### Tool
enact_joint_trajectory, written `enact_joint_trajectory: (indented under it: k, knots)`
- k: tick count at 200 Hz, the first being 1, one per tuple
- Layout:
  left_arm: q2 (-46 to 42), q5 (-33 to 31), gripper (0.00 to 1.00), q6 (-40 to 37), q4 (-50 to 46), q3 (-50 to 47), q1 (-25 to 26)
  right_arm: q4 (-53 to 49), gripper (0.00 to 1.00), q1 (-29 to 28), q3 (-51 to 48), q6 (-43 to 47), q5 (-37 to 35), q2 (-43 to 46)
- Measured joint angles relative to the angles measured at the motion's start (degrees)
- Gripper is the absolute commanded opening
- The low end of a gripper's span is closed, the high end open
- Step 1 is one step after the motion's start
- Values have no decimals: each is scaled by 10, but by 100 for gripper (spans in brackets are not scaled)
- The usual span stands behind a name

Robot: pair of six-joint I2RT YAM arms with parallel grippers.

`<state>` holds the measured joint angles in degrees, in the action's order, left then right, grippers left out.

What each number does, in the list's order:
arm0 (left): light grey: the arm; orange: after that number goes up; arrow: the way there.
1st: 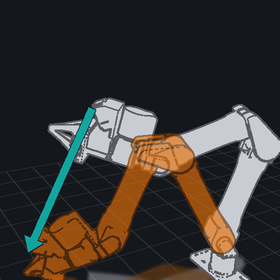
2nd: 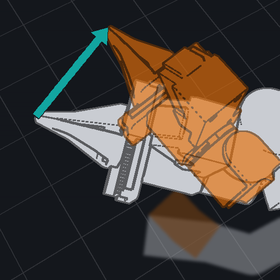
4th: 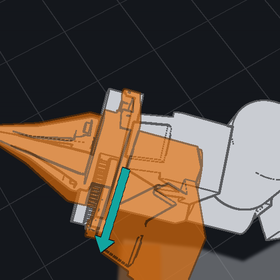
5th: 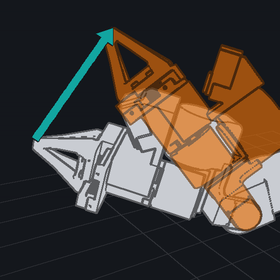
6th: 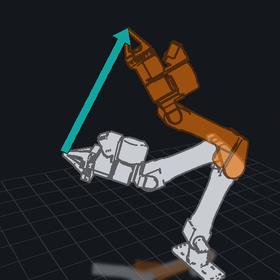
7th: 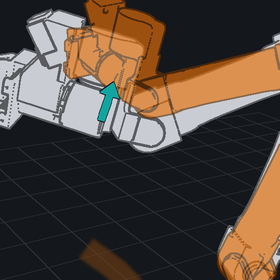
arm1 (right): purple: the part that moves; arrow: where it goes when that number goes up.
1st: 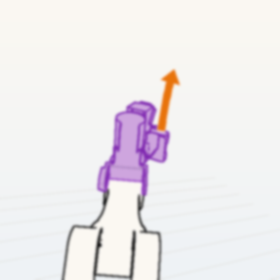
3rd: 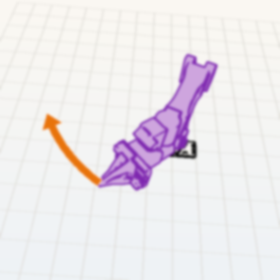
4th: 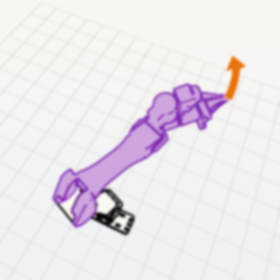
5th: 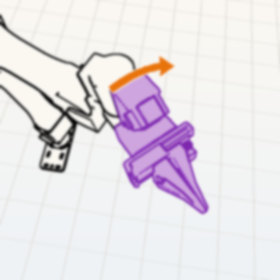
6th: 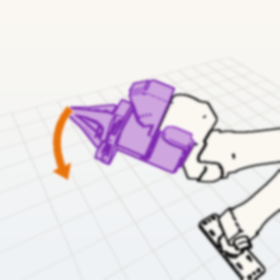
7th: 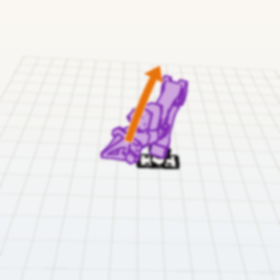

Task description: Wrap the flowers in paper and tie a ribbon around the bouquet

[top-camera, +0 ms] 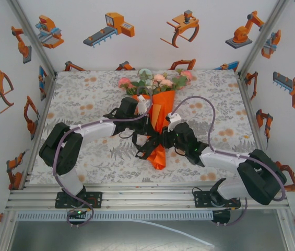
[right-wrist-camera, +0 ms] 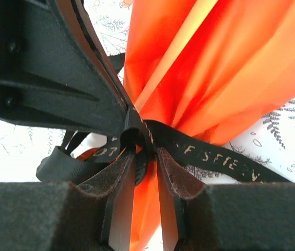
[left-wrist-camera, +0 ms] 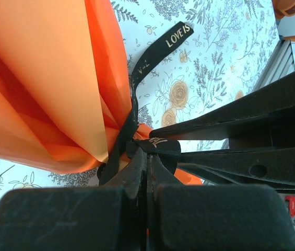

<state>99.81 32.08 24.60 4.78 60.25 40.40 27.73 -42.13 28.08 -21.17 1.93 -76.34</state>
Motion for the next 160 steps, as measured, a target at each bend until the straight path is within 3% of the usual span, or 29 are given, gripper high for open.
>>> enact_joint_trajectory:
  k: [87,118,160]
  knots:
    - [-9,50,8,34,56,-23,-9,18,26,1,1,2,7,-23]
    - [-10,55,24,40,70,-25,-12,29,12,1,1,0,6,-23]
    - [-10,62,29,42,72,-26,-14,45,0,4,1,-5,6,-23]
